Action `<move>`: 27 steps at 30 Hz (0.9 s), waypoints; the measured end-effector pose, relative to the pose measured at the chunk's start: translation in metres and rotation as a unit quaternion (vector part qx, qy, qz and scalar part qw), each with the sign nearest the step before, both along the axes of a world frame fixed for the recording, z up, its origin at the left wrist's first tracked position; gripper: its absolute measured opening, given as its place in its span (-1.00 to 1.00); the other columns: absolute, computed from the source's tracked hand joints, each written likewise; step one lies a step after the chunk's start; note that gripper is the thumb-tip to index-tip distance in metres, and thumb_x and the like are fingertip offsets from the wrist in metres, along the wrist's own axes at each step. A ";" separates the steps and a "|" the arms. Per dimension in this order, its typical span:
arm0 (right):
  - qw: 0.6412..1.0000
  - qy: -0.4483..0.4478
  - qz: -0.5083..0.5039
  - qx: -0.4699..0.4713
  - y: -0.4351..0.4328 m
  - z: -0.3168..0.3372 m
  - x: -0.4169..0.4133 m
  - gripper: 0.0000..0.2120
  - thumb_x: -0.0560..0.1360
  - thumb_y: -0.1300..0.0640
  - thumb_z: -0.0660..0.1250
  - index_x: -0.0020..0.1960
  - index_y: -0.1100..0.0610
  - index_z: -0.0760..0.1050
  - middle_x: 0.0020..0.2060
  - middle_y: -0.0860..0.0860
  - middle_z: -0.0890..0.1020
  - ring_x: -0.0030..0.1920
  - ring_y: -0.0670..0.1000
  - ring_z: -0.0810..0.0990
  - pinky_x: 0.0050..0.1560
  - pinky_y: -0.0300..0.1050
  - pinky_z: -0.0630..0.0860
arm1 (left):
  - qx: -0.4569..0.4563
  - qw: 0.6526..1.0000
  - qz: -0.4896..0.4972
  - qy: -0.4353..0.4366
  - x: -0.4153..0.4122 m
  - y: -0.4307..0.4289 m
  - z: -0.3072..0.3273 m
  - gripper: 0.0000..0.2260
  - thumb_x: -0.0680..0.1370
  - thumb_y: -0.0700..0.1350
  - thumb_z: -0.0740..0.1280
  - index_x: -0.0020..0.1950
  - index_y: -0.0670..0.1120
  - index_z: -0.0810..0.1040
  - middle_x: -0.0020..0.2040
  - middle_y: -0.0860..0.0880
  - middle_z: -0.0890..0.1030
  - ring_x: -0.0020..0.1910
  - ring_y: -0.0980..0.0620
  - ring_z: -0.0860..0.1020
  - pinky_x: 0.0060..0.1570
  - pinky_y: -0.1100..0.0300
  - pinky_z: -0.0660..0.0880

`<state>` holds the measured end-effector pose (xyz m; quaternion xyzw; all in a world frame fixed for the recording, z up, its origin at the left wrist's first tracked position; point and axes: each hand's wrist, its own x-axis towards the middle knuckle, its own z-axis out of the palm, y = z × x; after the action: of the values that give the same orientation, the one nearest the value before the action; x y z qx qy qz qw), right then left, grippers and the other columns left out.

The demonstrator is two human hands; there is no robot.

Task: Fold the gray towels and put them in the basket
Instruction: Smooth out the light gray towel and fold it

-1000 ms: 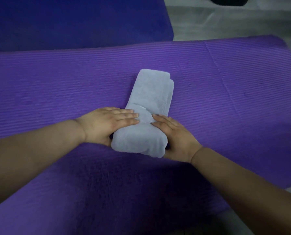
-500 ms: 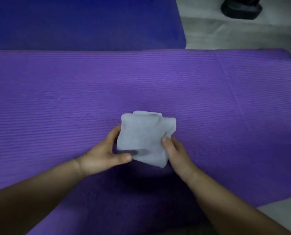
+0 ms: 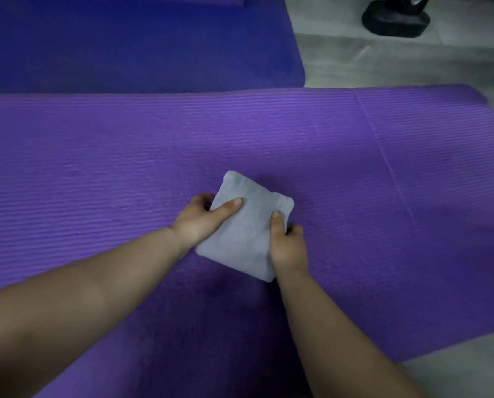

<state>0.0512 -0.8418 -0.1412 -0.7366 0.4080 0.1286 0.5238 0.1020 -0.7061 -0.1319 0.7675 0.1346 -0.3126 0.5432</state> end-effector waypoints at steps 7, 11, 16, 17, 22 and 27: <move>0.986 0.023 0.006 0.165 -0.022 0.007 0.007 -0.62 0.59 -0.04 0.03 0.25 0.18 0.36 0.04 0.00 0.56 -0.16 -0.14 0.52 -0.32 -0.35 0.42 | -0.102 0.992 0.049 0.057 -0.001 -0.015 0.011 -0.81 0.45 0.10 0.32 -0.10 -0.01 0.47 -0.11 0.01 0.62 -0.12 0.11 0.58 -0.09 0.23 0.50; 0.976 -0.001 0.063 0.210 -0.025 0.009 0.020 -0.23 0.37 -0.40 0.13 0.41 0.07 0.24 0.25 0.00 0.50 0.19 -0.03 0.53 0.21 -0.11 0.46 | -0.139 0.984 0.096 0.056 0.003 -0.015 0.021 -0.81 0.43 0.01 0.39 -0.07 -0.07 0.53 -0.09 -0.05 0.64 -0.14 0.05 0.60 -0.09 0.20 0.53; 0.932 -0.017 0.074 0.355 -0.013 0.072 0.025 0.05 0.05 -0.44 0.41 0.38 0.08 0.29 0.25 0.09 0.53 0.24 0.08 0.53 0.29 0.08 0.43 | -0.212 0.957 0.196 0.020 -0.007 0.002 0.076 -0.92 0.40 -0.13 0.37 -0.13 -0.07 0.54 -0.37 0.08 0.66 -0.39 0.20 0.60 -0.32 0.36 0.55; 0.919 -0.007 0.087 0.384 -0.010 0.097 0.022 -0.08 0.16 -0.40 0.36 0.36 0.10 0.33 0.25 0.10 0.54 0.24 0.07 0.53 0.28 0.05 0.45 | -0.218 0.954 0.204 0.018 -0.013 0.004 0.094 -0.84 0.35 -0.13 0.41 -0.10 -0.07 0.53 -0.35 0.08 0.66 -0.39 0.21 0.60 -0.34 0.37 0.55; 0.879 0.078 0.126 0.453 -0.013 0.222 0.004 -0.41 0.22 -0.23 0.25 0.17 0.05 0.48 0.10 0.03 0.63 0.10 -0.03 0.60 0.11 -0.16 0.51 | -0.166 0.948 0.269 0.033 -0.046 0.017 0.219 -0.22 0.03 0.05 0.46 0.23 0.12 0.32 -0.01 -0.02 0.53 -0.18 0.10 0.58 -0.19 0.22 0.50; 0.915 0.066 0.173 0.357 0.023 0.378 0.004 -0.68 0.32 -0.09 0.28 0.01 0.04 0.50 -0.06 0.01 0.66 -0.07 -0.03 0.63 -0.13 -0.18 0.58 | -0.200 0.928 0.295 0.111 -0.074 0.056 0.381 -0.10 0.17 0.13 0.44 0.45 -0.03 0.19 0.10 0.03 0.60 -0.02 0.09 0.60 -0.04 0.18 0.52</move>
<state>0.0547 -0.8191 0.2366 -0.5497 0.2344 0.4028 0.6933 0.0281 -0.6503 0.2491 0.5290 0.3491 -0.2415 0.7348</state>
